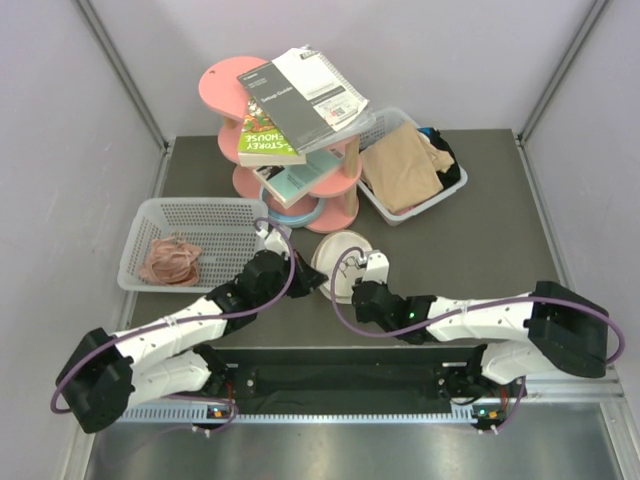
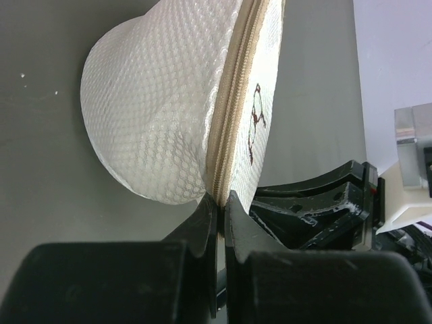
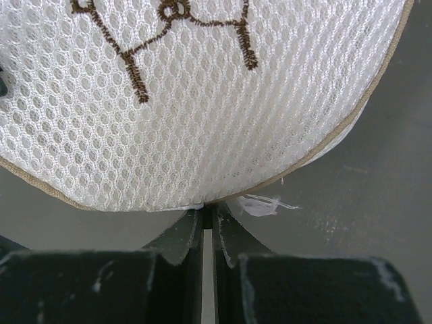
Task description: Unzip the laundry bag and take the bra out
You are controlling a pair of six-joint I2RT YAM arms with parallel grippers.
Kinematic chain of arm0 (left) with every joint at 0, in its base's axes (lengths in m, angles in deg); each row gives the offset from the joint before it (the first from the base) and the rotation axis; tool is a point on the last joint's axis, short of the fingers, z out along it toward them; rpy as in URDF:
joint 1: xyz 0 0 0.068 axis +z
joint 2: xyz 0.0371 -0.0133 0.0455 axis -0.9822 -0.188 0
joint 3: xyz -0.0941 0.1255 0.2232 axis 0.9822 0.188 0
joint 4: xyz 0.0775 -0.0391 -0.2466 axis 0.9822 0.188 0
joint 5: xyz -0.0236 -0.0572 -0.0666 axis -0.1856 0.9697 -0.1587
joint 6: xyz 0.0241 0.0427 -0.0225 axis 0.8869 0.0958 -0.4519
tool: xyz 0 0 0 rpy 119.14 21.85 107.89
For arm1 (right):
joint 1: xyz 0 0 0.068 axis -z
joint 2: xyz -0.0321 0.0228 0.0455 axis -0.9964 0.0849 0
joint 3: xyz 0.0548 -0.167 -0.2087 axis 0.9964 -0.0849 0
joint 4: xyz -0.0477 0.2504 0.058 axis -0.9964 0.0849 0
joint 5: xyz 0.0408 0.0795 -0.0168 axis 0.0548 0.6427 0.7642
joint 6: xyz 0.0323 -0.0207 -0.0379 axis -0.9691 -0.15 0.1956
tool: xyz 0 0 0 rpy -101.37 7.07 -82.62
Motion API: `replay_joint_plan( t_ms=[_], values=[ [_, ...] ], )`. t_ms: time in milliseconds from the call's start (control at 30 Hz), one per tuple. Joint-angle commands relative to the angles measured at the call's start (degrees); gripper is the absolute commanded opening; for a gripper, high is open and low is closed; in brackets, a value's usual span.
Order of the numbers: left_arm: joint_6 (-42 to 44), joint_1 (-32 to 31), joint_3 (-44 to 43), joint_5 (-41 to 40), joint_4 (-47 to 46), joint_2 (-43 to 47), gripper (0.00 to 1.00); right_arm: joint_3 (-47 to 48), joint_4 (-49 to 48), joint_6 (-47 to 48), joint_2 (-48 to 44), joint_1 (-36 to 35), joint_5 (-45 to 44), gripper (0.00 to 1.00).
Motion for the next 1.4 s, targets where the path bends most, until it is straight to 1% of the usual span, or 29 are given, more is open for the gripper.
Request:
replay_joint_plan(
  t_ms=[0,167,367,600,733,767,900,967,1033,1067,1100,1133,1167,1267,1300,1367],
  values=[
    [1.9,-0.07,-1.05,-1.88,1.39,2.24,0.0,-0.38,-0.43,0.19,-3.24,0.26,-1.91,0.0],
    [2.96,-0.07,-1.4,-3.3,3.41,3.38,0.0,-2.49,0.1,0.8,-5.7,3.07,-1.99,0.0],
    [3.49,-0.07,-1.58,-4.09,4.82,4.09,0.0,-4.52,3.0,2.12,-9.13,6.24,-1.82,0.0],
    [5.59,0.01,-2.37,-6.2,4.04,3.13,0.0,-4.26,4.67,3.18,-11.16,6.68,-1.56,0.0],
    [9.98,0.01,-5.52,-7.17,1.92,-1.44,0.0,-3.64,5.19,3.53,-11.95,6.51,1.69,0.0],
    [11.99,0.01,-8.06,-7.52,2.18,-4.41,0.0,-3.38,5.37,3.01,-12.12,6.25,2.31,0.0],
    [16.4,0.01,-14.31,-9.54,3.24,-11.46,0.0,-3.38,4.58,0.55,-13.88,4.75,6.78,0.0],
    [18.07,0.01,-16.94,-10.42,3.77,-14.1,0.16,-3.38,3.44,-1.55,-14.41,3.18,7.85,0.0],
    [18.69,0.1,-17.92,-10.95,4.2,-14.81,0.38,-3.38,2.04,-3.14,-14.24,1.86,8.64,0.0],
    [18.87,0.1,-18.36,-11.47,4.64,-14.81,0.61,-3.29,1.6,-4.89,-13.8,1.5,8.82,0.0],
    [18.78,0.1,-18.28,-11.74,5.0,-14.46,0.68,-3.29,0.98,-5.87,-13.01,1.24,8.64,0.0],
    [18.61,0.1,-18.1,-12.0,5.52,-14.02,0.73,-3.37,0.72,-6.75,-12.31,1.06,8.55,0.0],
    [17.74,0.1,-17.23,-12.27,5.96,-12.8,0.8,-3.38,-1.9,-8.23,-11.69,0.8,8.55,0.0],
    [14.93,0.01,-14.95,-11.66,7.9,-9.82,0.87,-2.68,-4.55,-9.91,-8.27,0.44,8.55,0.0],
    [13.96,0.01,-14.24,-11.04,10.42,-8.93,0.93,-2.24,-5.0,-10.18,-6.34,0.36,8.64,0.0],
    [11.16,-0.07,-12.4,-9.9,12.11,-6.55,0.95,-0.83,-5.96,-10.27,-4.58,0.18,8.9,0.0]
  ],
)
